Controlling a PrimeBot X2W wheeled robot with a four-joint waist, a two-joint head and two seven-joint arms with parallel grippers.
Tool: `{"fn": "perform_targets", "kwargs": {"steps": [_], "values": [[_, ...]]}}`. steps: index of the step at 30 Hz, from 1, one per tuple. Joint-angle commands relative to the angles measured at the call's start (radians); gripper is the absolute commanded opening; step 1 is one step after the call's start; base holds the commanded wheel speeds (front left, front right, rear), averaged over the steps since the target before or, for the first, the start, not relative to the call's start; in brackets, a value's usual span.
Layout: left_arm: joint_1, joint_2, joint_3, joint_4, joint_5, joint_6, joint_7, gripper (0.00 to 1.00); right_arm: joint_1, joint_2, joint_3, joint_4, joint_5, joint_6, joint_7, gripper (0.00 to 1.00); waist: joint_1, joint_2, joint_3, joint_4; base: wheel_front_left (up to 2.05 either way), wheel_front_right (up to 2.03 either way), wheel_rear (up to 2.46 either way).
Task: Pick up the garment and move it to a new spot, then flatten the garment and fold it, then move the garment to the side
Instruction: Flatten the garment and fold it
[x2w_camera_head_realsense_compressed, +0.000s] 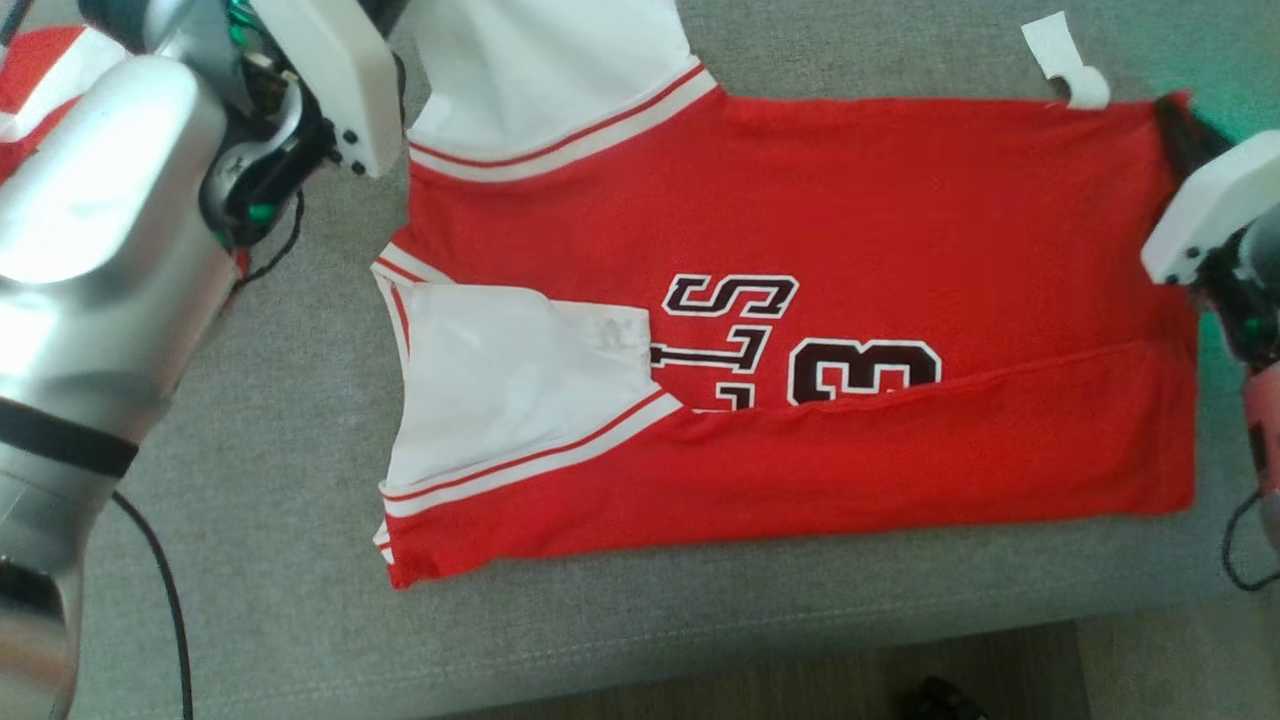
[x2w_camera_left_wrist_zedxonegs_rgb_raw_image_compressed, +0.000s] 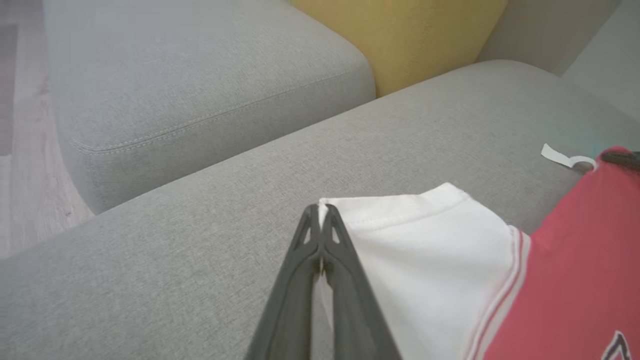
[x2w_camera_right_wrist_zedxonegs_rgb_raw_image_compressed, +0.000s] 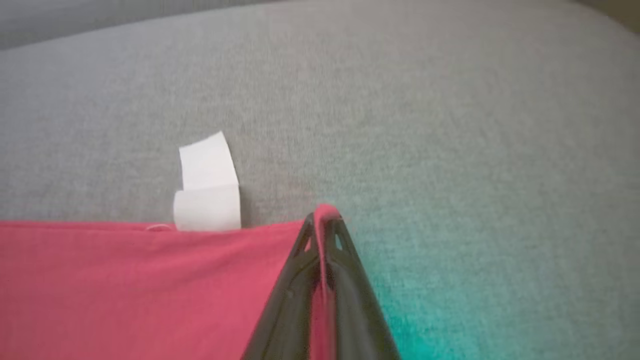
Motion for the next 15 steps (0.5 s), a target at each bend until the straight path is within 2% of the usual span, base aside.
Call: {"fn": "perform_targets", "kwargs": {"steps": [1,8,15], "values": [[-0.064,0.039,0.049,-0.015,0.008,0.008,-0.018,0.00,-0.034,-0.026,0.006,-0.035,0.005,0.003,-0.027,0.00,0.0000,0.0000,0.002,0.001,0.00,0.00,0.00],[-0.110,0.031,0.069,0.027,0.040,0.042,-0.106,0.00,-0.113,-0.029,0.017,-0.027,-0.012,0.003,-0.171,0.00,0.0000,0.0000,0.019,0.000,0.00,0.00,0.00],[-0.189,-0.020,0.102,0.140,0.064,0.098,-0.216,0.00,-0.264,0.015,-0.029,0.080,-0.043,0.003,-0.326,0.00,0.0000,0.0000,0.031,-0.011,0.00,0.00,0.00]]}}
